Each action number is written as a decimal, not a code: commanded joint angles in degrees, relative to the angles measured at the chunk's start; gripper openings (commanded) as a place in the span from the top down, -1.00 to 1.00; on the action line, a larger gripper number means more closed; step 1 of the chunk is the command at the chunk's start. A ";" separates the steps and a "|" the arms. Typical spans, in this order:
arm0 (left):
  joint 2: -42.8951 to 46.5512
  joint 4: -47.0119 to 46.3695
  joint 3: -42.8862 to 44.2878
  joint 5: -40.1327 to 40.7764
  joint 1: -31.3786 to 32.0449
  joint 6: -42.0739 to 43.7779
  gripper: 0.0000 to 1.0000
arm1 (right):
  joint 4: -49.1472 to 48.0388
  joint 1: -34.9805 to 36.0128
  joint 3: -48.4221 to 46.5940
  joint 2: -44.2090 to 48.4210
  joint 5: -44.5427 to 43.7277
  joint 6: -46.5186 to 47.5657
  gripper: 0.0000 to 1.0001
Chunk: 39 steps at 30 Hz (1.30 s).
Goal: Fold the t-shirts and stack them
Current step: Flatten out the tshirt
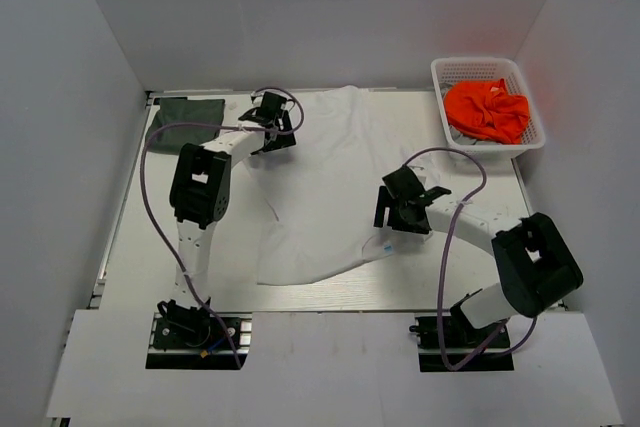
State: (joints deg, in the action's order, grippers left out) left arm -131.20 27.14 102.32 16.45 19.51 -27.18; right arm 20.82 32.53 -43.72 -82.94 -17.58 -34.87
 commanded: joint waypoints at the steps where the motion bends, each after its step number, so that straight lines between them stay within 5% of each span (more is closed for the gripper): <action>1: 4.18 6.88 -11.74 2.10 -1.05 -4.71 -1.00 | 0.36 -1.33 -1.27 -3.01 -0.25 -1.43 -0.81; 7: 22.45 5.04 -37.49 -0.79 0.71 -11.93 -1.00 | 3.00 -5.72 -5.48 -9.96 -0.78 0.85 -0.81; 12: 39.76 -4.97 -54.48 -19.15 2.98 -10.70 -1.00 | 3.00 -12.22 -12.16 -17.33 -2.37 3.05 -0.81; 17: 53.30 -3.59 -56.88 -24.18 5.19 -10.09 -1.00 | 2.12 -18.11 -23.92 -24.89 -0.98 8.49 -0.81; 23: 64.22 11.60 -54.78 -5.31 5.72 -16.66 -1.00 | 1.41 -19.44 -30.01 -25.26 4.22 14.65 -0.81; 26: 66.59 17.59 -56.17 4.35 3.96 -23.95 -1.00 | 1.24 -17.86 -26.09 -14.59 5.09 17.98 -0.81; 34: 62.56 17.26 -60.04 13.96 1.24 -32.06 -1.00 | 1.33 -7.85 -8.15 3.39 11.69 15.01 -0.81; 39: 58.08 10.04 -62.25 13.96 -1.13 -30.74 -0.64 | 4.57 -0.38 -0.07 8.31 15.55 12.21 -0.81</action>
State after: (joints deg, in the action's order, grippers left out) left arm -71.83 41.04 40.56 27.27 19.59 -57.04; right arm 21.87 29.71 -47.90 -76.05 -6.02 -20.67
